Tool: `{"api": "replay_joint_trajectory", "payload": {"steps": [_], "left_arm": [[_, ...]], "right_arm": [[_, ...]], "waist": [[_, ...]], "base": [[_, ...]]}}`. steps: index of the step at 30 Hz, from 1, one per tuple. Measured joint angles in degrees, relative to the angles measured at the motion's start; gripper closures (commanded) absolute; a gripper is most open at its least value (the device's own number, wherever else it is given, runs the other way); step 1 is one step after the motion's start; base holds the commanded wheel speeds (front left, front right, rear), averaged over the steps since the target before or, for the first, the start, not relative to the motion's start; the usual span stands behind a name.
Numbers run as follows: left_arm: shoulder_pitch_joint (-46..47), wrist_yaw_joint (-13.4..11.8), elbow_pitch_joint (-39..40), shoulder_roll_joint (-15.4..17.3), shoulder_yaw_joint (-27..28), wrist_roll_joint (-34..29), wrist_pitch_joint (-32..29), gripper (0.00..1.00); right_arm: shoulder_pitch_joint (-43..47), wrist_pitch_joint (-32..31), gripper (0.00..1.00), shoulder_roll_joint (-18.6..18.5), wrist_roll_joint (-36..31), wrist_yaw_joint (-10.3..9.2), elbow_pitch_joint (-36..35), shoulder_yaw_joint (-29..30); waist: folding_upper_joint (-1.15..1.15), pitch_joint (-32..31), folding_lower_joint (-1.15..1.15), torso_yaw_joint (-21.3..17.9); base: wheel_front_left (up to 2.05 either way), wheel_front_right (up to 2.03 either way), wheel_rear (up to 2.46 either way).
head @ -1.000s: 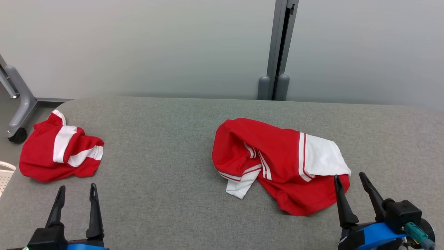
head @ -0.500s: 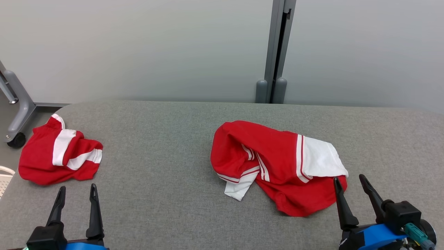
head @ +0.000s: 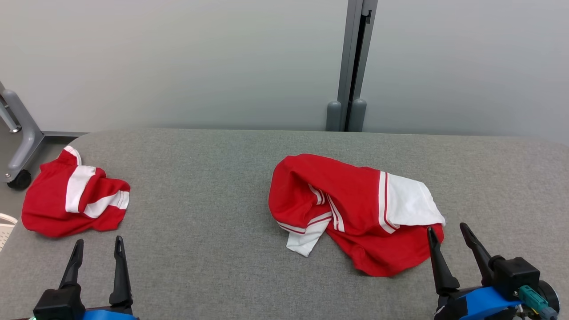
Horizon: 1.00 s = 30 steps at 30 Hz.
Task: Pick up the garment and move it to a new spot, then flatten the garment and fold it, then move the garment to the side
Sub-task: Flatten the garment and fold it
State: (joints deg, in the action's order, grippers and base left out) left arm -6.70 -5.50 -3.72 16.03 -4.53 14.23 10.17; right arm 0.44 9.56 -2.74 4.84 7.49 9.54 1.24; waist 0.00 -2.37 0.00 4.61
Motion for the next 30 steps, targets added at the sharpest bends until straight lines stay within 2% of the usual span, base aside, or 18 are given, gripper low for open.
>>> {"api": "replay_joint_trajectory", "payload": {"steps": [17, 20, 25, 30], "left_arm": [[0.97, -0.19, -0.09, 0.43, -1.78, 0.27, -1.01, 0.00], [3.32, 1.16, -0.60, -0.08, -4.19, -0.40, -1.41, 0.00], [10.73, 4.94, -4.25, -1.83, -9.80, -1.98, -1.79, 0.00], [19.39, 8.96, -11.46, -3.76, -15.14, -4.01, -2.22, 0.00]], "right_arm": [[-0.10, -0.15, 0.00, 0.01, 0.27, 0.00, 0.33, -0.69], [-0.34, -0.16, 0.00, 0.01, 0.34, 0.00, 0.27, -0.96], [-1.66, -0.18, 0.00, 0.00, 0.33, 0.00, 0.05, -1.19], [-3.16, 0.13, 0.00, 0.01, 0.33, 0.00, -0.01, -1.13]], "waist": [[0.01, 1.00, 0.00, -1.26], [0.01, 1.67, 0.00, -2.46], [0.01, 3.81, 0.00, -5.14], [0.02, 6.72, 0.01, -8.35]], "base": [[0.00, 0.00, 0.00], [0.00, 0.00, 0.00], [0.00, 0.00, 0.00], [0.00, 0.00, 0.00]]}}
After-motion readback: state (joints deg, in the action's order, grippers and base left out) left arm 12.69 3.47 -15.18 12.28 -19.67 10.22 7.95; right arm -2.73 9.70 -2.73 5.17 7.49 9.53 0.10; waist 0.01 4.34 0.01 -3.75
